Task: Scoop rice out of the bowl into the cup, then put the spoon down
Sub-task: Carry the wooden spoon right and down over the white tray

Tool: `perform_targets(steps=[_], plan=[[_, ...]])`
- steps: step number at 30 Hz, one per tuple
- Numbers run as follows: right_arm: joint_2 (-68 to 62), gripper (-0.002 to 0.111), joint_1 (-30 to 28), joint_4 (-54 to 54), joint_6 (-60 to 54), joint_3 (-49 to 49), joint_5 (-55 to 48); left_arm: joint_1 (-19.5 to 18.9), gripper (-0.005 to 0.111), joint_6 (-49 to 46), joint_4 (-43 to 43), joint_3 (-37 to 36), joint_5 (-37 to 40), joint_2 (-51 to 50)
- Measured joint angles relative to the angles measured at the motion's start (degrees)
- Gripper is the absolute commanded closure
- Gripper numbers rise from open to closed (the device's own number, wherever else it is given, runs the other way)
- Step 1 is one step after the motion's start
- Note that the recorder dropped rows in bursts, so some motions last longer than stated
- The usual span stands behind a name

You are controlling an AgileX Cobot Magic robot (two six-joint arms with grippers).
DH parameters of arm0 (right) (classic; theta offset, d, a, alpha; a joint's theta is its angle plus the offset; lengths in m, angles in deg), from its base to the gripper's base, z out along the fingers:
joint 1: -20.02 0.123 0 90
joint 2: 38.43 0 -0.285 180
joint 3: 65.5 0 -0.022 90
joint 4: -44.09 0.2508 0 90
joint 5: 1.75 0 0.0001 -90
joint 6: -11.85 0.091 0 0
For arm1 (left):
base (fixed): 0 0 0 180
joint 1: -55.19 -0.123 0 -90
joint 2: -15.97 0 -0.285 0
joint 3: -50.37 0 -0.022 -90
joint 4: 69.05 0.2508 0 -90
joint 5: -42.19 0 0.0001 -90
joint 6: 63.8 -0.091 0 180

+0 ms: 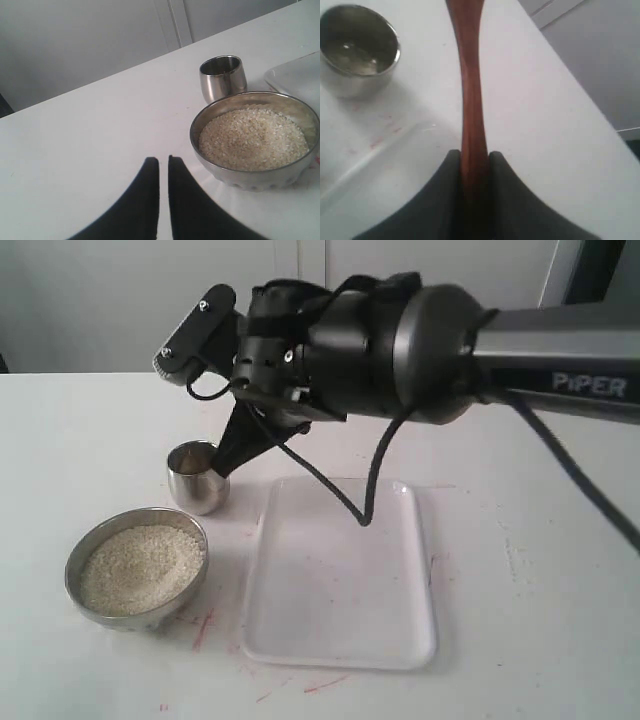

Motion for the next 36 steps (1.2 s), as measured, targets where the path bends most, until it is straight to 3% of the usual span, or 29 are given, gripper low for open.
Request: perform_targets(steps=[4,9,28,36], plan=[[4.88,0.108,0.00,12.22,0.27,0.00,-0.31,0.00,0.092,0.00,0.00,0.00,0.00,0.00],[10.38,0.108,0.00,17.47,0.27,0.00,-3.74,0.00,0.092,0.00,0.00,0.00,0.00,0.00],[24.67,0.108,0.00,26.67,0.27,0.00,-26.34,0.00,0.092,0.00,0.00,0.00,0.00,0.00],[27.40,0.108,0.00,27.58,0.38,1.35,-28.32,0.00,0.092,0.00,0.00,0.00,0.00,0.00]])
